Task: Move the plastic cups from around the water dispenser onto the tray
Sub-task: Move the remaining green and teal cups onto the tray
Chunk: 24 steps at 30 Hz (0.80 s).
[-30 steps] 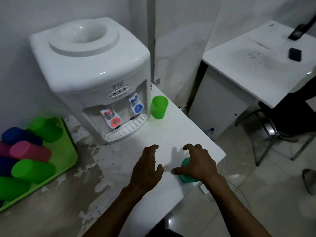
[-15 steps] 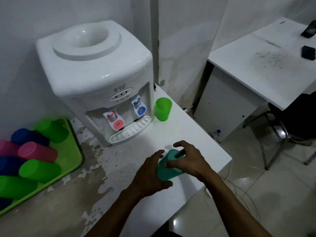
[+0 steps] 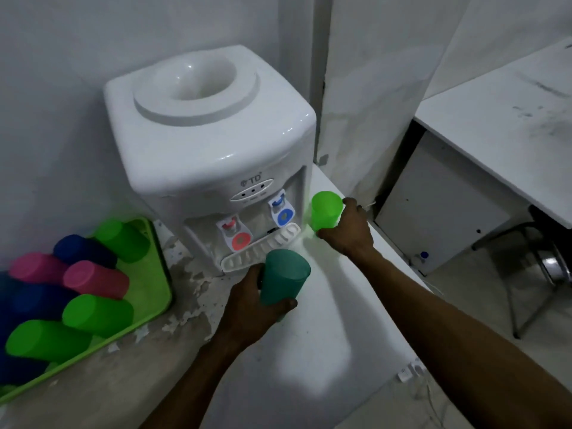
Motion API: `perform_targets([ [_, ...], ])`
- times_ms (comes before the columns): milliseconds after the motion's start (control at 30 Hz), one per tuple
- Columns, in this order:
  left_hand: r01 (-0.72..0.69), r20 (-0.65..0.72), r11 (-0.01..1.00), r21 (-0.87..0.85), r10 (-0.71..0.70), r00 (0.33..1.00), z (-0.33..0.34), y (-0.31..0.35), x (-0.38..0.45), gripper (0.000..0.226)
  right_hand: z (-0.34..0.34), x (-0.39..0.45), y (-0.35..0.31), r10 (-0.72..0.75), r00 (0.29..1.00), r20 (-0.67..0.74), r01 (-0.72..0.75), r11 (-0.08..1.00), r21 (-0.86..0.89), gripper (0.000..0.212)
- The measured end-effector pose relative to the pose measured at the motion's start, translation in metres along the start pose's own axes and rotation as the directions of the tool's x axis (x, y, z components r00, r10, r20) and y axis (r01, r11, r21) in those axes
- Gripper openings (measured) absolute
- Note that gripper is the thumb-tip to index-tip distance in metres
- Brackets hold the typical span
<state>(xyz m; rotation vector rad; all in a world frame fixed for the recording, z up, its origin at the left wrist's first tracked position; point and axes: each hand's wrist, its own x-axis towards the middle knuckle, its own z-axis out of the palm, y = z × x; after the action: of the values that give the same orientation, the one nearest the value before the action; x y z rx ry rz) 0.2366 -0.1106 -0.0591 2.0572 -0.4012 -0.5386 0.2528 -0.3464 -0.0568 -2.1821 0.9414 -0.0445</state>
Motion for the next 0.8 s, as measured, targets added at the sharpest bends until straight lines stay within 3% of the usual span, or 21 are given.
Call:
perform_targets([
  [167, 0.035, -0.006, 0.999, -0.022, -0.035, 0.999, -0.012, -0.003, 0.006, 0.068, 0.01, 0.048, -0.004, -0.006, 0.996, 0.084, 0.022, 0.983, -0.181, 0.111],
  [400, 0.053, -0.006, 0.998, -0.021, -0.054, 0.999, -0.022, -0.003, 0.009, 0.072, 0.02, 0.062, 0.005, -0.035, 0.998, 0.058, 0.044, 0.984, -0.173, 0.086],
  [633, 0.092, -0.032, 0.994, -0.067, -0.094, 0.995, -0.023, -0.009, -0.003, 0.07, 0.019, 0.011, 0.013, -0.029, 0.998, -0.051, 0.032, 0.998, 0.056, 0.078],
  [800, 0.145, -0.074, 0.975, -0.17, -0.16, 0.984, -0.029, -0.017, -0.027, 0.074, 0.04, -0.054, 0.028, -0.032, 0.999, 0.027, 0.027, 0.982, 0.184, 0.081],
])
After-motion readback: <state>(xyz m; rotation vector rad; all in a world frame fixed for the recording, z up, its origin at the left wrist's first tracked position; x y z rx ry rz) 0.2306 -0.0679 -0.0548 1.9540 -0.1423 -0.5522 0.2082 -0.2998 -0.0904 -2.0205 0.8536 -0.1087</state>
